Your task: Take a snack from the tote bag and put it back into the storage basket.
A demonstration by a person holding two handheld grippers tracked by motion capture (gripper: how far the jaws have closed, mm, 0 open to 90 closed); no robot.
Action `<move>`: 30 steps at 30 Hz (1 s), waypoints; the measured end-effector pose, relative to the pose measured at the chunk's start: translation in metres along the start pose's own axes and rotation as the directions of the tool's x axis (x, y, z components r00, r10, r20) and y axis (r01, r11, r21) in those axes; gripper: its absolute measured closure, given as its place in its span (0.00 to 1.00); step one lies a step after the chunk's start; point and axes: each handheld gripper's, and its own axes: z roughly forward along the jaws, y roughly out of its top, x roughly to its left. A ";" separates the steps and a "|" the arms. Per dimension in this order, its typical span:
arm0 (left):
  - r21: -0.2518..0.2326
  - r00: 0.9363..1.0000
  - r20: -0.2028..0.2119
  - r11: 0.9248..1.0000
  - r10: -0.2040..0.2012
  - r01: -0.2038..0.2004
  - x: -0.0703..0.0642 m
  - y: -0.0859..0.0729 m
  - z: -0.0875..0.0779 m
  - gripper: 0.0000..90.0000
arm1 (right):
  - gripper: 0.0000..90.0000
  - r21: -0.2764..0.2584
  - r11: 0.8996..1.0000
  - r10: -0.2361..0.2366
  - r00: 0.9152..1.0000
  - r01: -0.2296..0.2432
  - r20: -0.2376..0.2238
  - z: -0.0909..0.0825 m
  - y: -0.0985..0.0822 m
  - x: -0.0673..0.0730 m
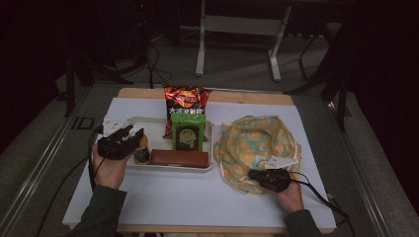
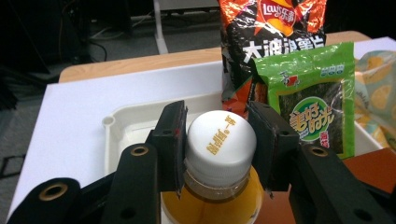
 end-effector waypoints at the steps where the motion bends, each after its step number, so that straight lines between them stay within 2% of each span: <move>1: 0.000 1.000 0.005 1.000 -0.001 0.001 0.001 0.000 0.000 0.65 | 0.90 0.000 1.000 0.000 1.000 0.000 0.000 0.000 0.000 0.000; 5: 0.005 0.999 0.036 1.000 0.010 -0.011 0.004 0.000 -0.001 0.65 | 0.90 0.001 1.000 0.001 1.000 -0.001 0.000 0.000 0.000 0.000; 9: 0.004 0.997 0.074 0.999 0.038 -0.039 0.008 0.000 -0.002 0.65 | 0.90 0.002 1.000 0.002 1.000 -0.002 -0.001 0.000 0.000 0.000; 12: 0.001 0.990 0.110 0.996 0.089 -0.090 0.011 0.000 -0.003 0.66 | 0.90 0.001 1.000 0.001 1.000 -0.001 -0.001 0.000 0.000 0.000; 14: 0.001 0.983 0.141 0.993 0.115 -0.116 0.014 0.001 -0.003 0.66 | 0.90 0.002 1.000 0.002 1.000 -0.002 -0.001 0.000 0.000 0.000; 19: -0.015 0.965 0.216 0.989 0.145 -0.145 0.024 0.000 -0.002 0.66 | 0.90 0.001 1.000 0.001 1.000 -0.001 -0.001 0.000 0.000 0.000; 24: -0.040 0.936 0.298 0.982 0.188 -0.184 0.032 0.000 0.000 0.66 | 0.90 0.002 1.000 0.003 1.000 -0.003 -0.002 0.000 0.000 0.000; 25: -0.039 0.932 0.310 0.982 0.185 -0.182 0.034 0.001 0.001 0.66 | 0.90 0.001 1.000 0.003 1.000 -0.003 -0.003 0.000 0.000 0.000; 30: -0.049 0.907 0.366 0.977 0.210 -0.206 0.040 0.003 0.004 0.66 | 0.90 0.002 1.000 0.004 1.000 -0.004 -0.003 0.000 0.000 0.000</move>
